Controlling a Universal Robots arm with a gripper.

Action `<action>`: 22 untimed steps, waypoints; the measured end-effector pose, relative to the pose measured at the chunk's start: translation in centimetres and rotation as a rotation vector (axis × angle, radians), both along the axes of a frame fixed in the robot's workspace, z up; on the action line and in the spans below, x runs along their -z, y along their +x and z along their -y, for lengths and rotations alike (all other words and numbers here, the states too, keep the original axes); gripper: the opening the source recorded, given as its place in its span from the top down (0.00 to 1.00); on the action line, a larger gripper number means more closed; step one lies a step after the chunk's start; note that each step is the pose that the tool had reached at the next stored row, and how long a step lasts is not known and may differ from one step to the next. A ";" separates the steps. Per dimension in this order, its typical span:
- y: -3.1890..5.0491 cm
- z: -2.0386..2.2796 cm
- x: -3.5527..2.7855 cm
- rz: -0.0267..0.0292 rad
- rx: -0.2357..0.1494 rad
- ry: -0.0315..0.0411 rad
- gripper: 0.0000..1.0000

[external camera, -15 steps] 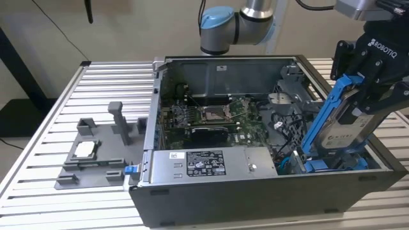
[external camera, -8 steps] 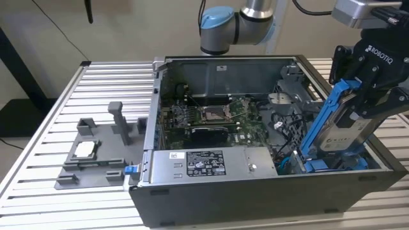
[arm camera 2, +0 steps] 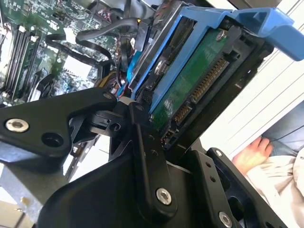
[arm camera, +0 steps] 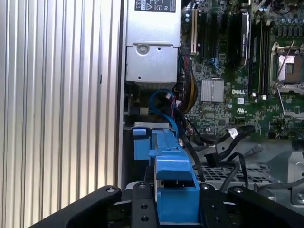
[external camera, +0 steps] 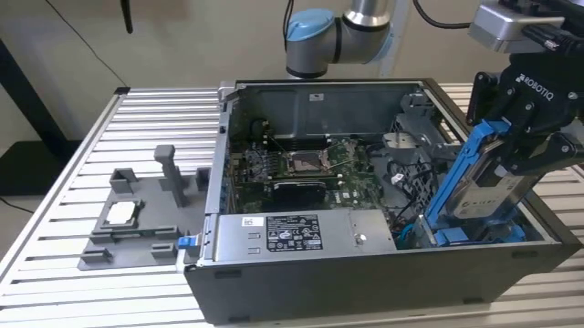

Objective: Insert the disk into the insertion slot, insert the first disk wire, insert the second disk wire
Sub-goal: 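Insert the disk into the insertion slot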

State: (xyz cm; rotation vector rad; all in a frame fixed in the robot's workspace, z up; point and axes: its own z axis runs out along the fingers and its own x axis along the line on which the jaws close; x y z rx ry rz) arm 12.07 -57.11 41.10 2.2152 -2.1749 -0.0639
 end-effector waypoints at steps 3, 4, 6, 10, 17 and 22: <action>0.01 0.00 0.31 0.0001 0.001 0.0036 0.67; 0.03 0.01 0.49 -0.0001 0.001 0.0068 0.67; 0.08 0.01 0.97 0.0000 0.002 0.0084 0.67; 0.11 0.00 1.70 0.0000 0.002 0.0088 0.67; 0.12 0.01 2.95 0.0000 0.002 0.0090 0.67; 0.12 0.00 3.74 0.0000 0.002 0.0091 0.67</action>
